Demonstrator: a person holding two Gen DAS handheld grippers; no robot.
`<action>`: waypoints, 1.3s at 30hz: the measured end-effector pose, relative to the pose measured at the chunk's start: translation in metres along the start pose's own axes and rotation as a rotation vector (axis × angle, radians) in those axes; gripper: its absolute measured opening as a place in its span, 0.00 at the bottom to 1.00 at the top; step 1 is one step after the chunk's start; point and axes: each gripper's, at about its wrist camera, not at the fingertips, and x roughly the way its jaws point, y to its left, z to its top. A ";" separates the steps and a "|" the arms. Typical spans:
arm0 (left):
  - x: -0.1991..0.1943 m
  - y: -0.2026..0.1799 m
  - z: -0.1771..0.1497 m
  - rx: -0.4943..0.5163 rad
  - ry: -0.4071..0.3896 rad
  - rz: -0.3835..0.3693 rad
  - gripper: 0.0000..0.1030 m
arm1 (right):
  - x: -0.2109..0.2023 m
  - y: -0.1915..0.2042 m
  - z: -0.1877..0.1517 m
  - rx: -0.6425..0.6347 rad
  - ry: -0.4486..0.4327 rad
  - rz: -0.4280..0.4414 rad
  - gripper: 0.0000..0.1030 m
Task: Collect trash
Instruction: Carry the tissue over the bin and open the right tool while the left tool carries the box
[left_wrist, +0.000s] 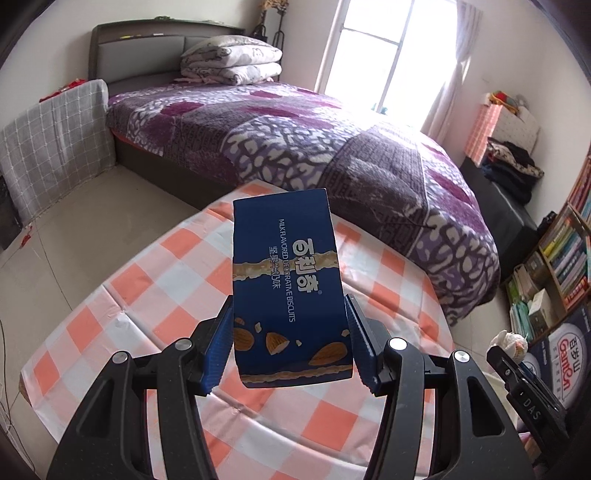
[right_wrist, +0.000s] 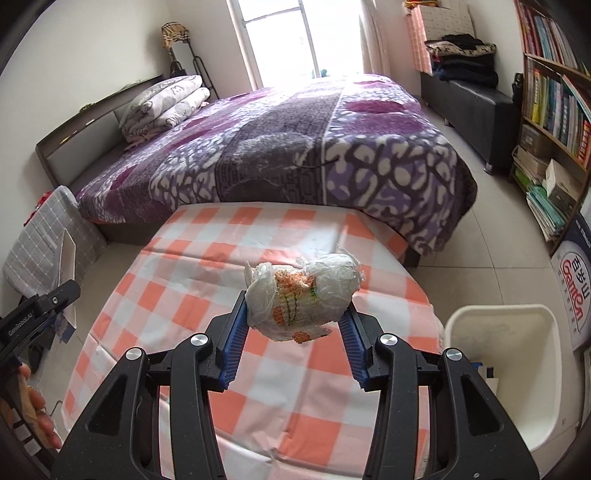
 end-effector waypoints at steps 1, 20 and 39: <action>0.002 -0.005 -0.003 0.010 0.007 -0.004 0.54 | -0.001 -0.005 -0.002 0.007 -0.001 -0.006 0.43; -0.004 -0.114 -0.039 0.174 -0.013 -0.116 0.54 | -0.053 -0.109 0.002 0.173 -0.068 -0.102 0.44; 0.006 -0.244 -0.115 0.403 0.134 -0.316 0.55 | -0.077 -0.228 -0.025 0.386 0.075 -0.300 0.65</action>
